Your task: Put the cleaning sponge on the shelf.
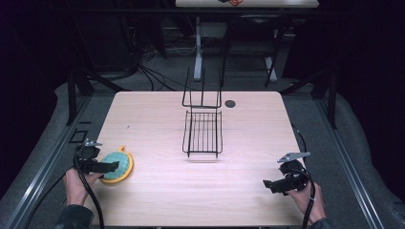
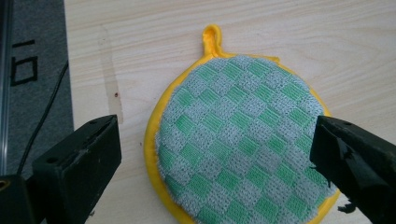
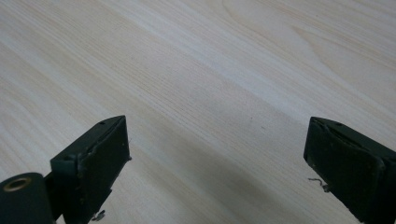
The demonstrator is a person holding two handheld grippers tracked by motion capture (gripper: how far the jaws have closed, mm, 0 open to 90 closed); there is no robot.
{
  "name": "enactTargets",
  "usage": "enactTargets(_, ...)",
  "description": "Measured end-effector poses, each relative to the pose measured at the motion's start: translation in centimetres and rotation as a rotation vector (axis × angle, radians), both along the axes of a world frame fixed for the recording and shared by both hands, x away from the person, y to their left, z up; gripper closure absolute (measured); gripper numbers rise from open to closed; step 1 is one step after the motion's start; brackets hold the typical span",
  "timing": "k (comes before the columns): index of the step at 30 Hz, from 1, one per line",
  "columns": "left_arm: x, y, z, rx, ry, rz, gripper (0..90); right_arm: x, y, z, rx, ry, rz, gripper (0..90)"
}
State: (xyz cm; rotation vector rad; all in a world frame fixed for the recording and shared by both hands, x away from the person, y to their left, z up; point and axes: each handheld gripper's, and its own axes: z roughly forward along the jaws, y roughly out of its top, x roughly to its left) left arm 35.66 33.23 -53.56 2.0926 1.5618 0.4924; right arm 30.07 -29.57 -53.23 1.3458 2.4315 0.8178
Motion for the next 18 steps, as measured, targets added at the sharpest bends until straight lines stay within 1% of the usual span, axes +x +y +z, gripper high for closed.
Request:
enactTargets(3,0.5,0.3,0.1,-0.009,0.006,0.003,3.0,0.0,0.0,0.0,0.001,-0.002,0.003,6.6)
enactTargets(4,0.7,0.5,0.0,-0.012,0.005,0.01,4.0,0.0,0.0,0.0,0.006,0.0,0.001,6.8)
enactTargets(6,1.1,0.8,-0.2,-0.031,0.018,0.017,6.0,0.0,0.0,0.0,0.008,0.003,0.001,7.2)
enactTargets(8,1.3,1.0,-0.3,-0.033,0.022,0.016,9.4,0.0,0.0,0.0,0.008,0.002,0.001,7.3)
enactTargets(9,1.6,1.2,-0.6,-0.049,0.026,0.025,10.8,0.0,0.0,0.0,0.006,0.002,0.001,7.3)
enactTargets(11,1.8,1.4,-0.9,-0.056,0.027,0.024,11.9,0.0,0.0,0.0,0.007,0.001,0.001,7.4)
enactTargets(14,1.9,1.5,-1.3,-0.071,0.042,0.025,14.8,0.0,0.1,0.0,0.002,0.003,0.003,7.7)
enactTargets(16,1.8,1.6,-1.4,-0.083,0.042,0.027,16.1,-0.1,0.2,0.0,0.004,-0.001,0.006,8.0)
enactTargets(18,1.8,1.6,-1.4,-0.084,0.049,0.022,18.1,-0.1,0.2,0.0,0.005,-0.004,0.007,8.5)
